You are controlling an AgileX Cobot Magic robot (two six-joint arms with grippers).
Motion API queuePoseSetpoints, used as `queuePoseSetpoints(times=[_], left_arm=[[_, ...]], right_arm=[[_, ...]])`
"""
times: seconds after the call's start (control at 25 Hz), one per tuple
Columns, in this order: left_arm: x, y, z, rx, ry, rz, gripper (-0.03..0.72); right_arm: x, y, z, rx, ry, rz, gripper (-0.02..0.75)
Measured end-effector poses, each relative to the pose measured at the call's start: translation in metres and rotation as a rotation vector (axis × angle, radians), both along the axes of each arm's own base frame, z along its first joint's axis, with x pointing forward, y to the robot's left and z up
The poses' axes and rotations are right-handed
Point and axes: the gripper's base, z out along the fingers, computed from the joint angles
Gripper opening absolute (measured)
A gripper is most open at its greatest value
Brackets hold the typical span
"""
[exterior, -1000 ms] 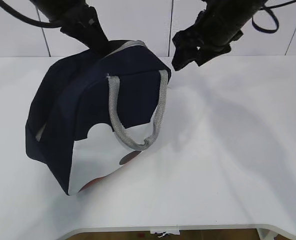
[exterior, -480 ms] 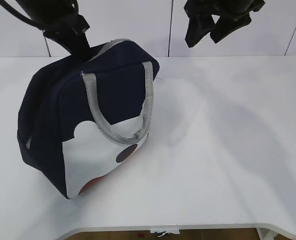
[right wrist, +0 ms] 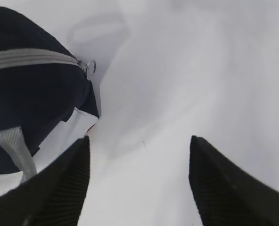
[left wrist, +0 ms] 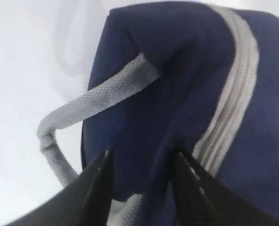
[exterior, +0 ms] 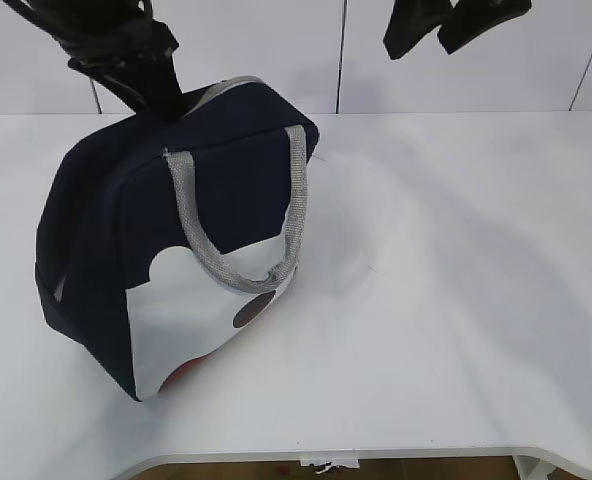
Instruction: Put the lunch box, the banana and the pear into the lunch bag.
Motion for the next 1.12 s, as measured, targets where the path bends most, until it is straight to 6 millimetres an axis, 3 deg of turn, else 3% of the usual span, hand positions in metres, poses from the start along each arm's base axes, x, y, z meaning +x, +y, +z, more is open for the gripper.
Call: queuePoseSetpoints(times=[0.36,0.52,0.92,1.08,1.12], left_arm=[[-0.030,0.013,0.042,-0.023,-0.089,0.017,0.303],[-0.042,0.019,0.046,-0.016,-0.093,0.026,0.299],[-0.127,0.058,0.055,0.042,-0.114,0.055,0.297],[-0.128,0.058,0.055,0.042,-0.114,0.055,0.297],[-0.155,0.071,0.052,0.062,-0.124,0.073,0.297]], right_arm=[[-0.036,-0.014,0.010,-0.048,-0.002,-0.011,0.509],[-0.054,-0.020,0.013,-0.057,0.000,-0.013,0.509],[-0.116,-0.038,0.011,-0.081,0.020,-0.018,0.509],[-0.140,-0.045,0.006,-0.073,0.036,-0.040,0.509],[-0.146,-0.047,0.003,-0.074,0.043,-0.044,0.509]])
